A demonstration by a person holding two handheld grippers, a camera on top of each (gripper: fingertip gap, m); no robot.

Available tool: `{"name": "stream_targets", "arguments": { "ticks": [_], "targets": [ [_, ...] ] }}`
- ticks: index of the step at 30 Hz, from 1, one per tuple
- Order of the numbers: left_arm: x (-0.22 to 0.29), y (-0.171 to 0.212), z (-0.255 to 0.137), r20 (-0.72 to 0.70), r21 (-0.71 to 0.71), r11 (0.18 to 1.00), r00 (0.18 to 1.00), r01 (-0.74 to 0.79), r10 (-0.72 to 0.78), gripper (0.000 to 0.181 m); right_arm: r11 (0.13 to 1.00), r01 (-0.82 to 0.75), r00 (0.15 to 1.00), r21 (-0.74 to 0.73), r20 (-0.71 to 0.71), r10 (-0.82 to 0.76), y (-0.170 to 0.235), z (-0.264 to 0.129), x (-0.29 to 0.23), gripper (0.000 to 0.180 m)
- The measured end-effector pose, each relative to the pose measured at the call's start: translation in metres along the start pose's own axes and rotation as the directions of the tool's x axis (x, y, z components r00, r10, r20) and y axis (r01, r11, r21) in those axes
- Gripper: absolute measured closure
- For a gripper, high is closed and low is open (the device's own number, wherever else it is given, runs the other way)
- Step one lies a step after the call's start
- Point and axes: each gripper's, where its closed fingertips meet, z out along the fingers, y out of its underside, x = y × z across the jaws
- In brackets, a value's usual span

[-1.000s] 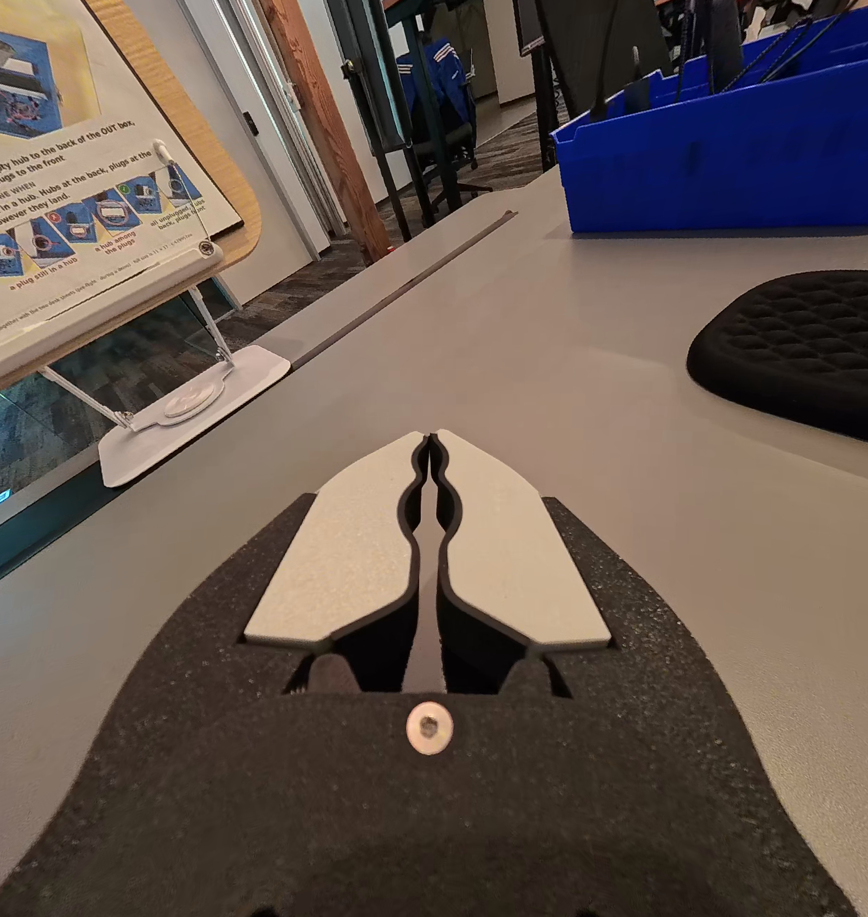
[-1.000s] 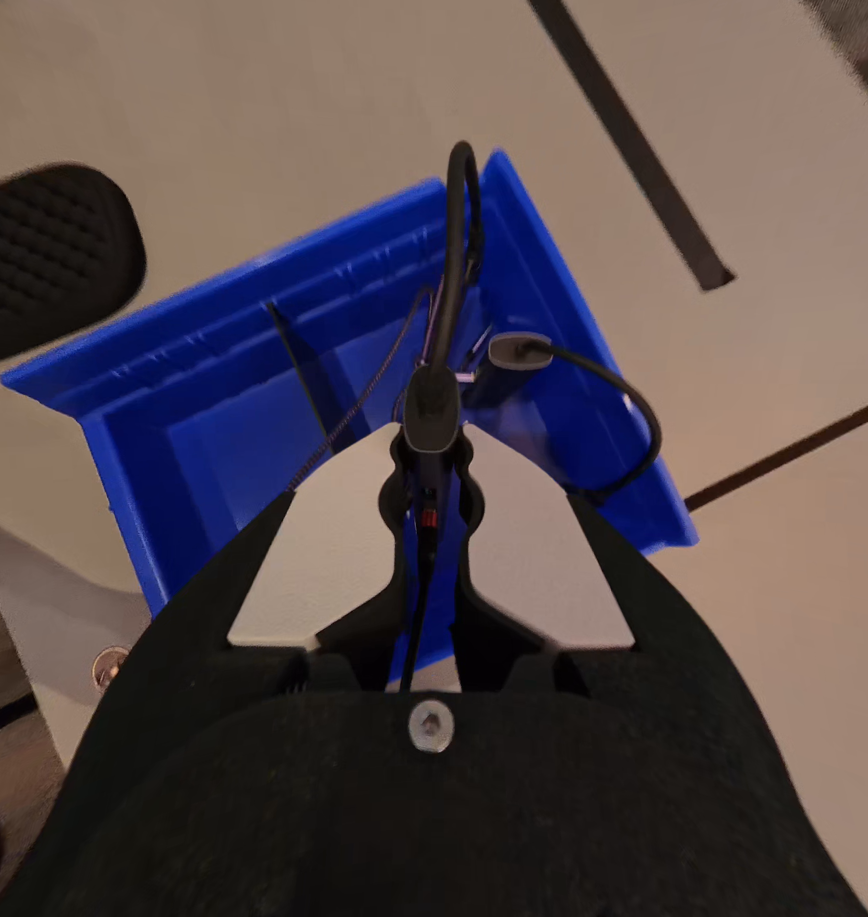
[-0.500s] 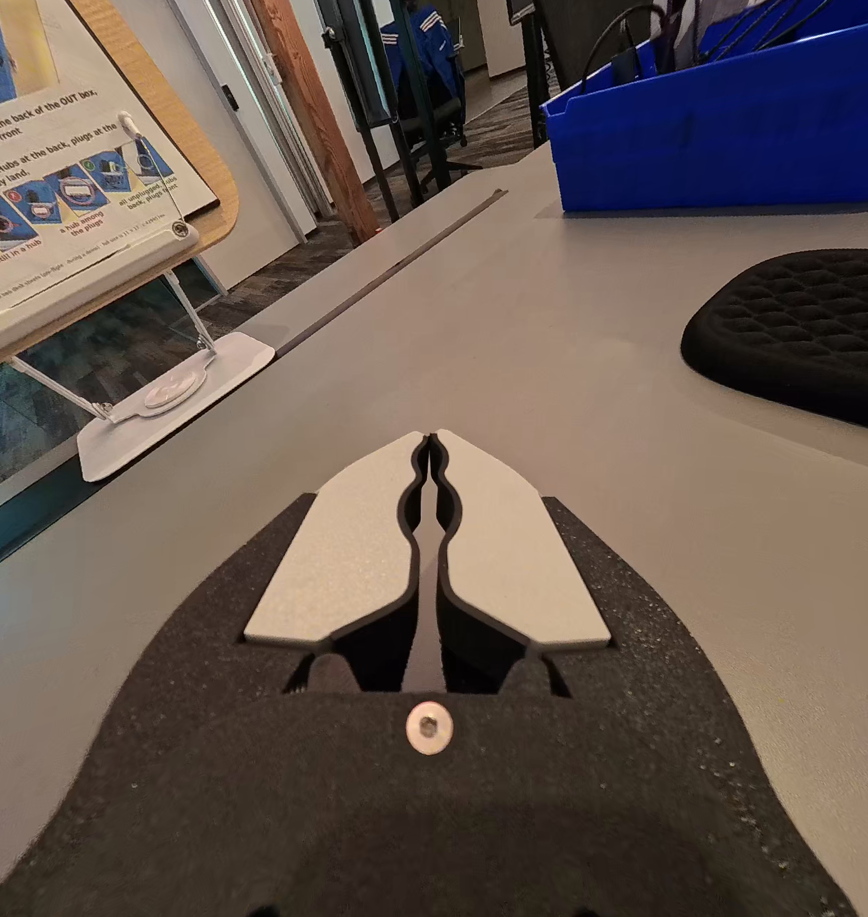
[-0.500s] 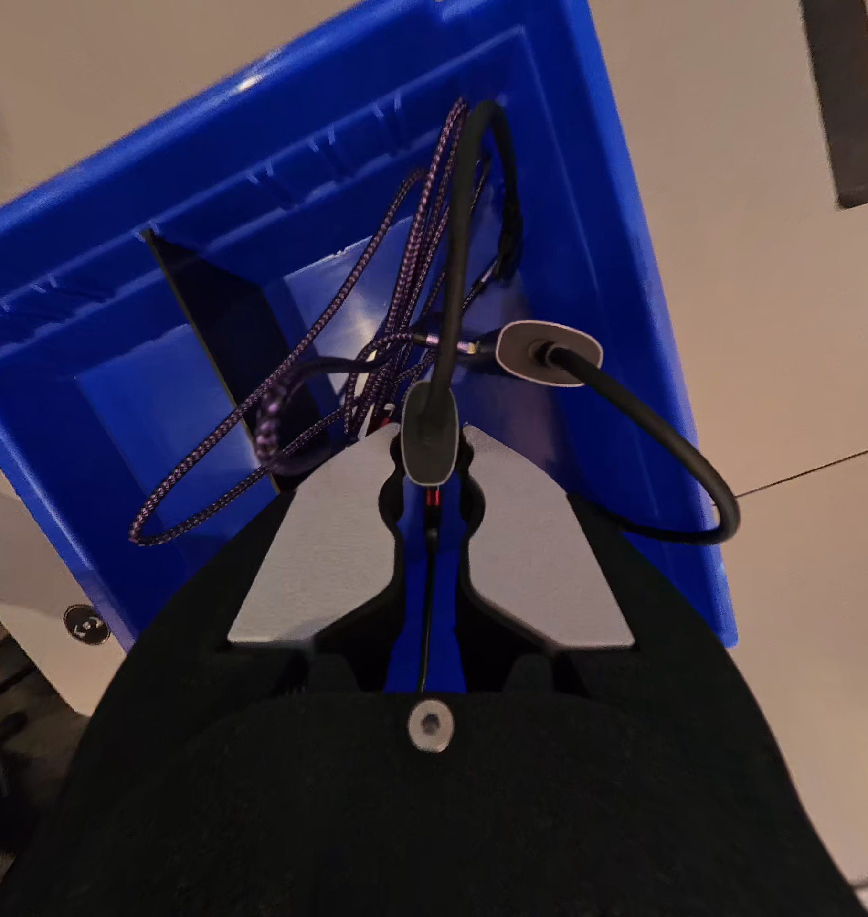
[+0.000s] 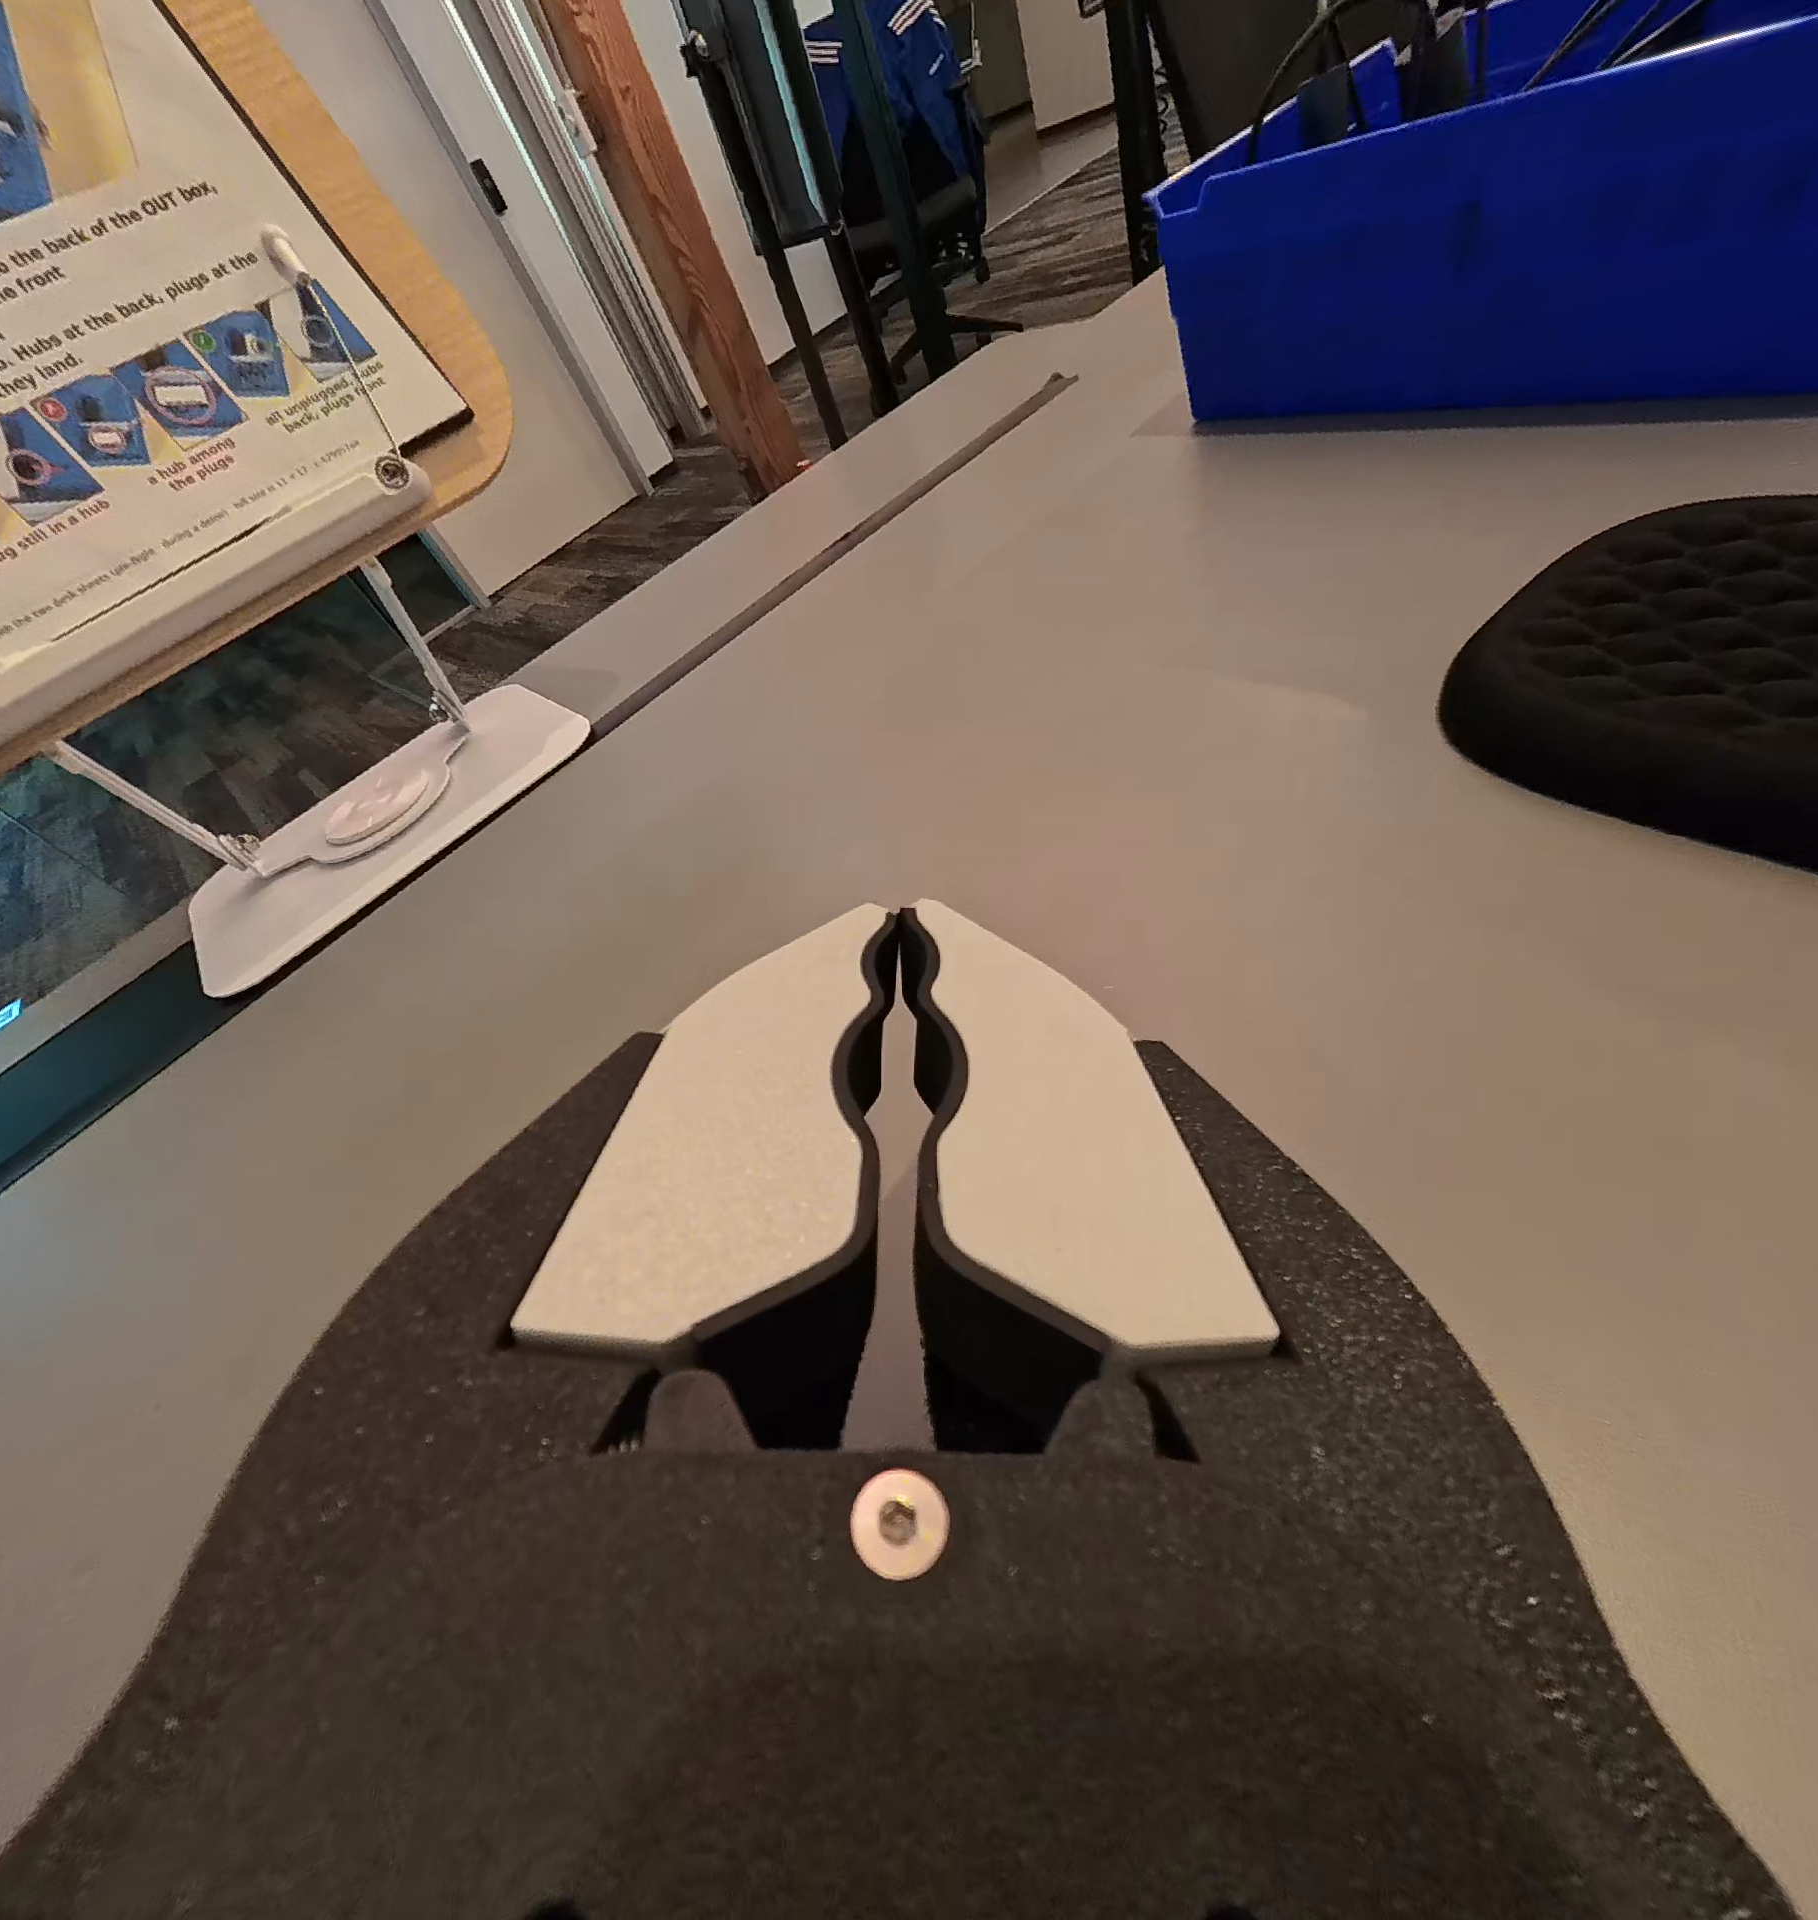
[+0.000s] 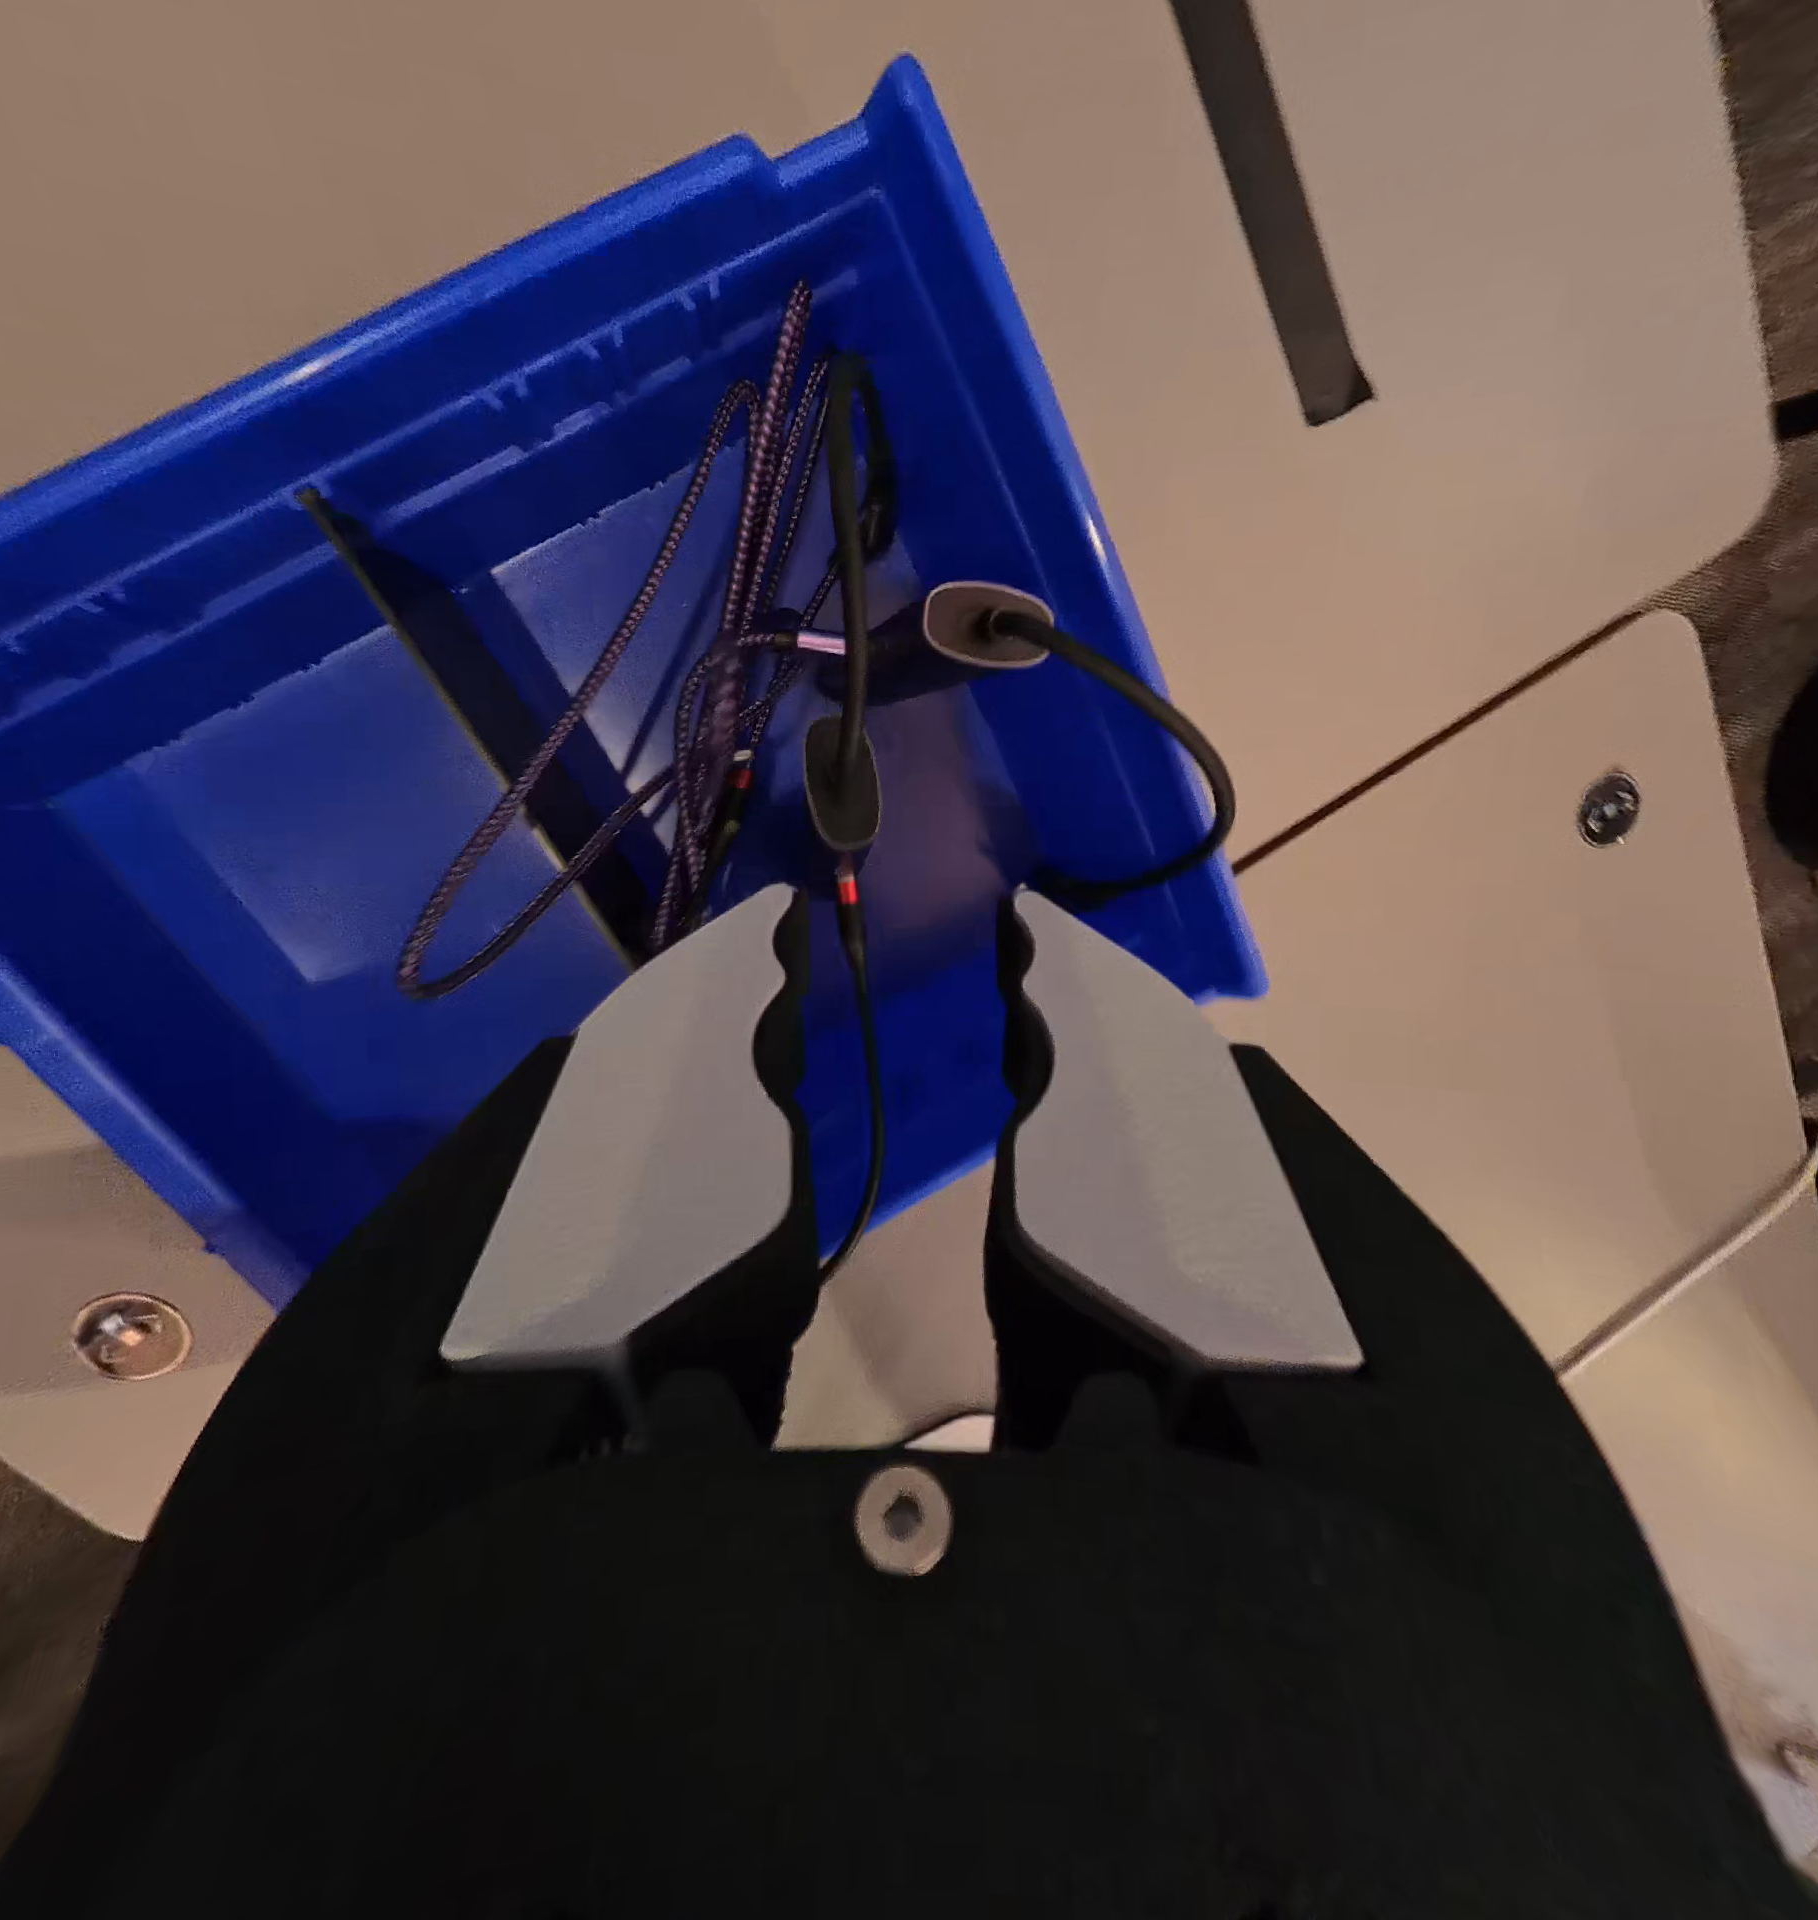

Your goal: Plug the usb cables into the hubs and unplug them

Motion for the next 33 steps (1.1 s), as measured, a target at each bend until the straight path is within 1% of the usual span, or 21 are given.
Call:
{"name": "stream_targets", "arguments": {
  "ticks": [2,5,8,10,12,14,16,19,21,23,25,26,28,29,30,31,32,33],
  "targets": [
    [0.001,-0.002,-0.001,-0.002,-0.001,1.0,1.0,0.01,-0.01,0.181,0.998,-0.038,0.997,0.051,-0.067,0.041,0.003,-0.018,-0.007,0.145],
    [-0.001,-0.003,-0.002,0.001,-0.008,0.999,0.999,0.034,-0.034,0.181,0.981,-0.093,0.975,0.17,-0.184,0.124,0.004,-0.042,-0.024,0.14],
    [-0.002,-0.008,-0.007,-0.013,0.011,0.997,0.997,0.078,-0.078,0.181,0.935,-0.174,0.918,0.31,-0.292,0.268,0.011,-0.06,-0.045,0.142],
    [-0.003,-0.012,-0.011,-0.018,0.027,0.995,0.995,0.099,-0.098,0.181,0.889,-0.255,0.858,0.379,-0.334,0.389,0.025,-0.065,-0.06,0.147],
    [-0.005,-0.017,-0.015,-0.019,0.048,0.992,0.993,0.117,-0.116,0.181,0.839,-0.328,0.794,0.434,-0.355,0.494,0.039,-0.066,-0.079,0.15],
    [-0.007,-0.022,-0.02,-0.025,0.066,0.988,0.99,0.139,-0.138,0.181,0.785,-0.366,0.739,0.499,-0.357,0.571,0.048,-0.069,-0.1,0.156],
    [-0.012,-0.027,-0.026,-0.016,0.069,0.985,0.987,0.161,-0.161,0.181,0.736,-0.386,0.694,0.556,-0.351,0.628,0.053,-0.072,-0.119,0.163],
    [-0.025,-0.033,-0.045,0.022,0.057,0.981,0.982,0.184,-0.185,0.181,0.673,-0.414,0.637,0.613,-0.333,0.696,0.062,-0.074,-0.139,0.166],
    [-0.036,-0.028,-0.063,0.058,0.009,0.978,0.976,0.209,-0.209,0.181,0.622,-0.436,0.632,0.651,-0.271,0.726,0.061,-0.072,-0.152,0.165],
    [-0.05,-0.015,-0.086,0.111,-0.065,0.967,0.965,0.245,-0.237,0.18,0.596,-0.46,0.634,0.658,-0.227,0.739,0.062,-0.069,-0.162,0.164],
    [-0.071,0.0,-0.118,0.214,-0.125,0.951,0.943,0.283,-0.253,0.174,0.589,-0.463,0.631,0.663,-0.22,0.744,0.062,-0.069,-0.167,0.164],
    [-0.085,0.006,-0.138,0.285,-0.13,0.944,0.924,0.303,-0.257,0.173,0.587,-0.467,0.633,0.661,-0.213,0.744,0.062,-0.068,-0.17,0.164],
    [-0.116,0.022,-0.184,0.444,-0.137,0.93,0.86,0.342,-0.251,0.163,0.595,-0.477,0.635,0.647,-0.215,0.742,0.062,-0.066,-0.175,0.164],
    [-0.133,0.033,-0.207,0.525,-0.152,0.919,0.817,0.365,-0.238,0.159,0.603,-0.483,0.634,0.636,-0.221,0.741,0.062,-0.064,-0.177,0.163],
    [-0.149,0.045,-0.229,0.598,-0.164,0.906,0.77,0.391,-0.224,0.152,0.61,-0.487,0.634,0.625,-0.227,0.739,0.062,-0.062,-0.178,0.163],
    [-0.165,0.056,-0.247,0.653,-0.164,0.893,0.725,0.419,-0.22,0.142,0.615,-0.489,0.635,0.618,-0.232,0.737,0.06,-0.06,-0.18,0.163],
    [-0.179,0.066,-0.259,0.683,-0.155,0.88,0.692,0.45,-0.234,0.136,0.618,-0.49,0.638,0.615,-0.231,0.735,0.058,-0.059,-0.181,0.163],
    [-0.189,0.075,-0.262,0.683,-0.146,0.863,0.68,0.483,-0.265,0.135,0.62,-0.49,0.642,0.613,-0.227,0.732,0.055,-0.059,-0.182,0.163]
  ]
}}
